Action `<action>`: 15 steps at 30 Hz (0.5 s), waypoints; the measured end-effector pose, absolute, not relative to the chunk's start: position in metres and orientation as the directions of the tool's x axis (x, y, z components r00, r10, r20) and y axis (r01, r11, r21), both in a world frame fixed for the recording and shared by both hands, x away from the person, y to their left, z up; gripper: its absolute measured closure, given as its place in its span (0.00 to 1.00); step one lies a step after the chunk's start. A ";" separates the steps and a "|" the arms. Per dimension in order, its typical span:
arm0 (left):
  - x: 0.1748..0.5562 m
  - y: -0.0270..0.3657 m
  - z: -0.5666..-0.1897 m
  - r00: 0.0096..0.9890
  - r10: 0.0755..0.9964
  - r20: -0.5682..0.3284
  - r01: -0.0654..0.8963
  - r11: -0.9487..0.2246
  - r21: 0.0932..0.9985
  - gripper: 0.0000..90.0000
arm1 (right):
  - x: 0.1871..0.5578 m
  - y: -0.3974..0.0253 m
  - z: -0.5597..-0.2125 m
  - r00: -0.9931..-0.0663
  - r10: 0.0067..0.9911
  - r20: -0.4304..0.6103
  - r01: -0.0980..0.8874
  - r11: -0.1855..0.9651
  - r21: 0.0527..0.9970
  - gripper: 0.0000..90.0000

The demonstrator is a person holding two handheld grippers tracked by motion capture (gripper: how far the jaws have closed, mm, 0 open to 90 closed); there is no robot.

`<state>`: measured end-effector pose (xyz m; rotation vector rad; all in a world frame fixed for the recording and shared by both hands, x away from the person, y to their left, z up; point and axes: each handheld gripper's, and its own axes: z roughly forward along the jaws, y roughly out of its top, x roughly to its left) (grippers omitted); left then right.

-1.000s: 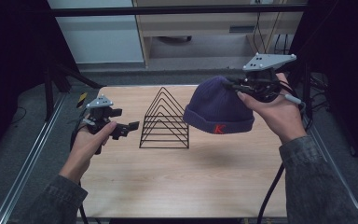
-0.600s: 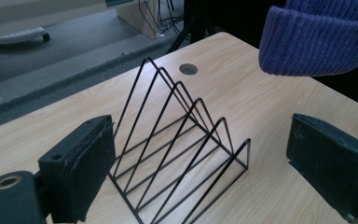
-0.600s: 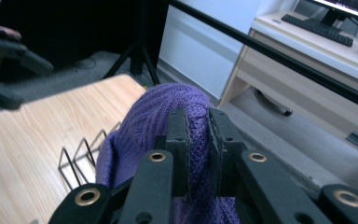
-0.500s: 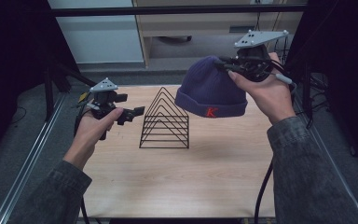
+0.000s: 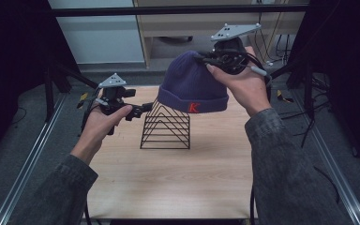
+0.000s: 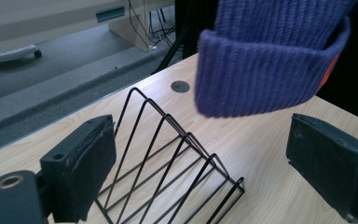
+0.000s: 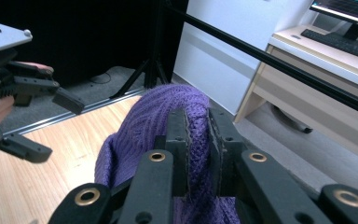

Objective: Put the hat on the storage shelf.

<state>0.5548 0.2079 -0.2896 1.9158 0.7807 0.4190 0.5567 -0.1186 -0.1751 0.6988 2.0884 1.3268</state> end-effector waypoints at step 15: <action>0.559 0.205 -0.295 0.760 0.647 -0.063 0.317 -0.284 0.905 0.06 | 0.566 -0.085 -0.180 -0.743 0.652 -0.148 0.124 0.352 0.928 0.89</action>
